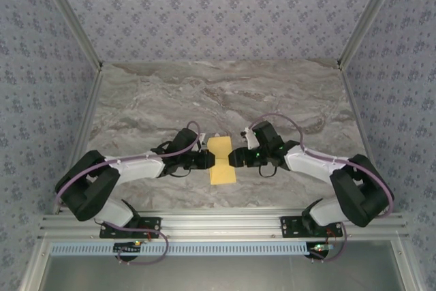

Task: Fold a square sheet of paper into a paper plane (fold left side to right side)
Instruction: Turn over the paper at the center of the table.

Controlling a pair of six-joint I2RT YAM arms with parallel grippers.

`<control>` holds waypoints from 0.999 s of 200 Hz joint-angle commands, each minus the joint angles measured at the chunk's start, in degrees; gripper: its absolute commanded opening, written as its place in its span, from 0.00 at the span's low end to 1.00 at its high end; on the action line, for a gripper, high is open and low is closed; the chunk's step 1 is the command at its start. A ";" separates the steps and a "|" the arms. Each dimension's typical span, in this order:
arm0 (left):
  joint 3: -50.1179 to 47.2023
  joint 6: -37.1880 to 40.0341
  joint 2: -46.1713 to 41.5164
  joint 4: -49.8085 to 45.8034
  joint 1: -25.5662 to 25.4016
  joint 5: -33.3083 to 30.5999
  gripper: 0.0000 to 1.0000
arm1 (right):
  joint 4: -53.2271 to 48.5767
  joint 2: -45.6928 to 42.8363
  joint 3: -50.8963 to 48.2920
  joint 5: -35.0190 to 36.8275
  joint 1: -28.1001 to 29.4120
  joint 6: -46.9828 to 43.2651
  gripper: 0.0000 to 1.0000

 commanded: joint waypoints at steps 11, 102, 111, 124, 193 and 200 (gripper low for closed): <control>-0.45 1.22 -3.99 -2.13 0.24 -2.93 0.08 | 4.14 2.74 0.13 -3.88 0.26 3.29 0.62; -1.24 1.46 -7.12 -3.98 0.28 -4.09 0.11 | 13.07 12.55 4.09 -10.48 0.65 8.72 0.47; -1.24 1.51 -7.45 -4.14 0.30 -4.30 0.13 | 14.49 13.43 4.40 -11.55 0.59 9.46 0.39; -1.31 1.31 -8.58 -4.81 0.47 -4.68 0.20 | 16.38 13.73 4.37 -12.37 0.71 10.35 0.23; -4.43 -4.99 -30.07 -7.20 2.92 -5.46 0.92 | 29.13 0.32 -1.03 -20.89 -7.43 17.41 0.03; -4.71 -6.06 -32.81 -6.69 2.96 -5.02 0.97 | 30.74 -1.62 -1.14 -22.32 -8.24 19.06 0.03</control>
